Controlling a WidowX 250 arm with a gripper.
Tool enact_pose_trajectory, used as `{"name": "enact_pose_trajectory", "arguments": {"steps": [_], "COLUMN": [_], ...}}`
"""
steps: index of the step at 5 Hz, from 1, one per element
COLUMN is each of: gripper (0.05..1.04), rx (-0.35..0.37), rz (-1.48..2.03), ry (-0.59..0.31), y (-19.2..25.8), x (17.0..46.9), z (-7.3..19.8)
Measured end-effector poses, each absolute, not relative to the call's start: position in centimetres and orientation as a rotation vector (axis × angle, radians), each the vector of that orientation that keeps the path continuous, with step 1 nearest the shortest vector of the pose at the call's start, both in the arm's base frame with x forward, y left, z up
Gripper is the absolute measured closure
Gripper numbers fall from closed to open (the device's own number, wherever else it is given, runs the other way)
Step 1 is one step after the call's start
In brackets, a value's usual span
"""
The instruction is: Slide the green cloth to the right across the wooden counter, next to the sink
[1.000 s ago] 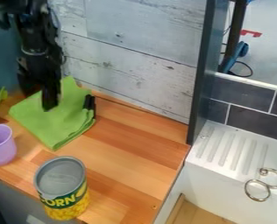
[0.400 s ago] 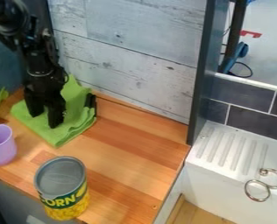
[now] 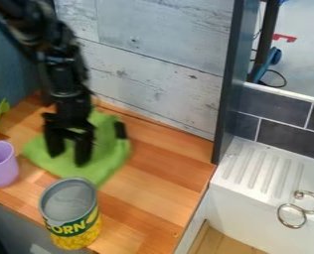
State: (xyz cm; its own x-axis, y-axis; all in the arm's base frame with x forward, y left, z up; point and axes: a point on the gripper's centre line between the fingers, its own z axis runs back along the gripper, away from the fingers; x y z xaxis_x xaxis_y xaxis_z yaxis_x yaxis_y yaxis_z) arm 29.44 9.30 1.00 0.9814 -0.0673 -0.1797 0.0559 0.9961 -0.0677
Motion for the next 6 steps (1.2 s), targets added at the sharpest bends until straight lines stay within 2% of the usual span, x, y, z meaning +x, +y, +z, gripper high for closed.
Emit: {"name": "enact_pose_trajectory", "arguments": {"steps": [1, 2, 3, 4, 6], "gripper": [0.083, 0.083, 0.083, 0.083, 0.083], "rx": [-0.076, -0.078, -0.122, -0.135, 0.043], "rz": [-0.143, -0.172, -0.202, -0.153, -0.048], "ry": [0.228, 0.190, 0.183, 0.193, 0.081], "y": [4.8, 0.6, -2.6, -2.9, -0.2], "x": [30.1, 31.6, 31.8, 31.2, 30.6], "z": [0.9, 0.9, 1.1, 1.8, 9.5]}}
